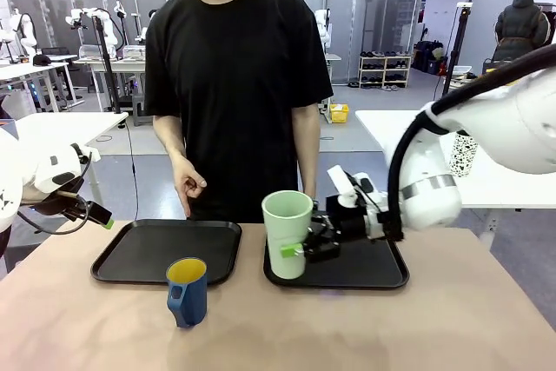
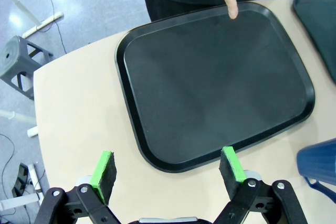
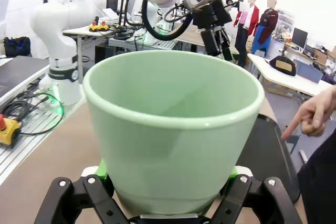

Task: Sort and store the cups by type.
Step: Place the picked Reusable plastic cup into the Flat Tray indicated by the person.

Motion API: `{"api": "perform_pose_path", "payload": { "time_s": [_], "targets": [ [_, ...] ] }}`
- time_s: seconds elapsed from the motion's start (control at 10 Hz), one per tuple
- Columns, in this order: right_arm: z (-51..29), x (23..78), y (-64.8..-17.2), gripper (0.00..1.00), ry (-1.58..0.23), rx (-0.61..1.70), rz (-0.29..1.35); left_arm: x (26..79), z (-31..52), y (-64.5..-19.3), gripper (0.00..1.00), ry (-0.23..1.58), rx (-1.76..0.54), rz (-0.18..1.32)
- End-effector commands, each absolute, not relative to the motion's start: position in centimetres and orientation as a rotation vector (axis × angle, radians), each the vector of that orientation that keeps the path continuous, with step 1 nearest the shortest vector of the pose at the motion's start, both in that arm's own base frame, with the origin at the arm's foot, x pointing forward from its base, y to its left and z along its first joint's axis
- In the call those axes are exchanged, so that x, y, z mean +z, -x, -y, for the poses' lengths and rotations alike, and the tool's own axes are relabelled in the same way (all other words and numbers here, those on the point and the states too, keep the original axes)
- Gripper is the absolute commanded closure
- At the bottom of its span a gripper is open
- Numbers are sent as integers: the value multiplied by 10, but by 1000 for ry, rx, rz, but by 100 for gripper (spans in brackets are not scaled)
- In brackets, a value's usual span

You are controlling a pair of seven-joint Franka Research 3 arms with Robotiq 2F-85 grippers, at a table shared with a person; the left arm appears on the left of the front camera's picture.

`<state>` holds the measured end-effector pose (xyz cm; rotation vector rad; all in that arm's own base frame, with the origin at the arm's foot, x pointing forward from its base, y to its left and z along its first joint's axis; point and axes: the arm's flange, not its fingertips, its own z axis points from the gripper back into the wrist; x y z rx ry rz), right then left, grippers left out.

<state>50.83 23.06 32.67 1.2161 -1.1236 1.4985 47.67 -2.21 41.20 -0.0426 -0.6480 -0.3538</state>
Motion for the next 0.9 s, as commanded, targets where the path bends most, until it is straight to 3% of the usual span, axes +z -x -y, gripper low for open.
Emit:
{"api": "perform_pose_path", "payload": {
  "time_s": [0.0, 0.5, 0.8],
  "targets": [
    [-270, 330, -540, 14, -1201, 1478, 1122, 414, 22, -475, 0, 46, -353, 653],
    [-355, 338, -587, 14, -1274, 1370, 1224, 414, 22, -475, 0, 46, -353, 653],
    [-396, 333, -607, 14, -1251, 1336, 1205, 414, 22, -475, 0, 46, -353, 653]
  ]
}}
